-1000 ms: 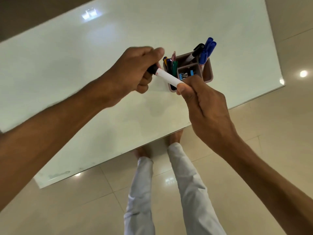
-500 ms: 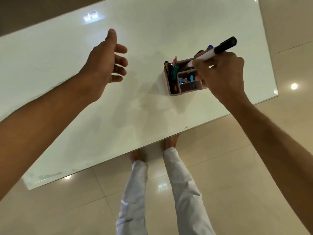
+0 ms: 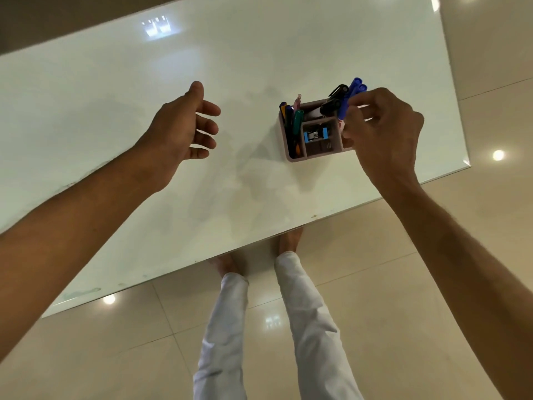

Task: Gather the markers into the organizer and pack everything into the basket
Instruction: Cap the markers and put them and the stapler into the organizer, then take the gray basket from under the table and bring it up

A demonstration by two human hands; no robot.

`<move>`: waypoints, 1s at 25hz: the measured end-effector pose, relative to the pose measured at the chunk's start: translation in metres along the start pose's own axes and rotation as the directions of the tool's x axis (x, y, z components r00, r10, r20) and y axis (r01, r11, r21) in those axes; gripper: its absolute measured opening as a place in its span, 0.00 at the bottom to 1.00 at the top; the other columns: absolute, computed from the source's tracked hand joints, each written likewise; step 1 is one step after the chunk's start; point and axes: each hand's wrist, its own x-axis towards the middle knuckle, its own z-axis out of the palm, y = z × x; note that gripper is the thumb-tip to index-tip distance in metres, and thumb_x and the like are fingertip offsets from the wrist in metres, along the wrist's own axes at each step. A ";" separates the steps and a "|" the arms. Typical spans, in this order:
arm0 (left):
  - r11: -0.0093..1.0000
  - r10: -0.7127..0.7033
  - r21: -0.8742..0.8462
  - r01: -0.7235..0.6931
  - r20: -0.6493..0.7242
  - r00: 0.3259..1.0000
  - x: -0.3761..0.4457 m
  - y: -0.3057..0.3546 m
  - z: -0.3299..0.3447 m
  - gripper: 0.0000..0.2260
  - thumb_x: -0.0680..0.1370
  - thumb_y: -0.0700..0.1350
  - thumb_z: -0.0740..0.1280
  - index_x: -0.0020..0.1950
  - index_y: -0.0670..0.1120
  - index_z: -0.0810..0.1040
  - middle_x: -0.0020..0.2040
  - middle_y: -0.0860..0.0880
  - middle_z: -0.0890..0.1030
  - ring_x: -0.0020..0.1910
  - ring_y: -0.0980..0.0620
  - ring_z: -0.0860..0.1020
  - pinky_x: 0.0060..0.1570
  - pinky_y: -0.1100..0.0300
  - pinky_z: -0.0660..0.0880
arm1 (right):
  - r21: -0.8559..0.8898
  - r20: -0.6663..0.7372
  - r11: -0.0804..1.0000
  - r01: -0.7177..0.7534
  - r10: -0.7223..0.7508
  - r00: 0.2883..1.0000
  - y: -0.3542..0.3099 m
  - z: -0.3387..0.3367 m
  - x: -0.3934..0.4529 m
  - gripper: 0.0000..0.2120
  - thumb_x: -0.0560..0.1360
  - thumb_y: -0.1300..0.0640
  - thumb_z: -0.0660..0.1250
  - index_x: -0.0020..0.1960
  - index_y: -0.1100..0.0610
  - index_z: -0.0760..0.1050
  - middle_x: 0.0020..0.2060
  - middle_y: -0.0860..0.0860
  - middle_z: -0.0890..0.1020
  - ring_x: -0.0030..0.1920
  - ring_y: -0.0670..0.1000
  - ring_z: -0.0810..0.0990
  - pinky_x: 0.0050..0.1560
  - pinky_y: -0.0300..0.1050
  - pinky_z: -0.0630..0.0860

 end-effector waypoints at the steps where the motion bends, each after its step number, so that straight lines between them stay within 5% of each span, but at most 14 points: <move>1: 1.000 0.001 0.009 -0.001 0.005 1.000 -0.002 -0.003 0.000 0.21 0.86 0.62 0.56 0.54 0.50 0.82 0.36 0.54 0.80 0.32 0.54 0.79 0.39 0.58 0.76 | -0.006 -0.015 1.000 -0.019 0.019 1.000 0.005 -0.004 -0.004 0.10 0.77 0.55 0.66 0.55 0.55 0.83 0.42 0.49 0.87 0.41 0.48 0.87 0.44 0.51 0.86; 7: 0.998 -0.018 0.062 0.016 0.029 0.999 -0.013 -0.027 -0.003 0.21 0.86 0.61 0.56 0.52 0.50 0.83 0.34 0.56 0.81 0.33 0.53 0.80 0.40 0.58 0.76 | -0.081 0.024 0.962 -0.262 0.265 0.964 0.044 -0.008 -0.012 0.16 0.78 0.48 0.68 0.64 0.54 0.80 0.51 0.49 0.86 0.49 0.52 0.86 0.54 0.54 0.85; 12: 0.995 -0.033 0.095 0.030 0.027 0.999 -0.029 -0.053 -0.011 0.21 0.86 0.60 0.56 0.52 0.50 0.83 0.34 0.55 0.81 0.32 0.54 0.80 0.41 0.57 0.77 | 0.144 0.171 0.880 -0.452 0.428 0.887 0.061 0.009 -0.005 0.14 0.80 0.52 0.70 0.63 0.57 0.82 0.48 0.57 0.88 0.43 0.56 0.90 0.47 0.50 0.88; 16: 0.995 -0.033 0.098 0.033 -0.005 0.999 -0.049 -0.076 -0.026 0.21 0.87 0.60 0.55 0.53 0.49 0.83 0.38 0.53 0.81 0.34 0.54 0.81 0.41 0.57 0.77 | 0.135 0.124 0.899 -0.417 0.402 0.907 0.063 0.011 0.008 0.11 0.78 0.53 0.73 0.54 0.60 0.84 0.43 0.61 0.88 0.39 0.56 0.90 0.46 0.50 0.88; 25: 0.989 -0.129 -0.088 0.118 -0.138 0.982 -0.125 -0.165 -0.041 0.18 0.87 0.57 0.57 0.56 0.48 0.81 0.40 0.52 0.81 0.37 0.52 0.80 0.42 0.56 0.75 | 0.008 0.242 0.922 -0.388 0.375 0.895 0.076 -0.008 -0.033 0.14 0.77 0.51 0.68 0.56 0.60 0.82 0.47 0.60 0.88 0.45 0.59 0.90 0.48 0.56 0.87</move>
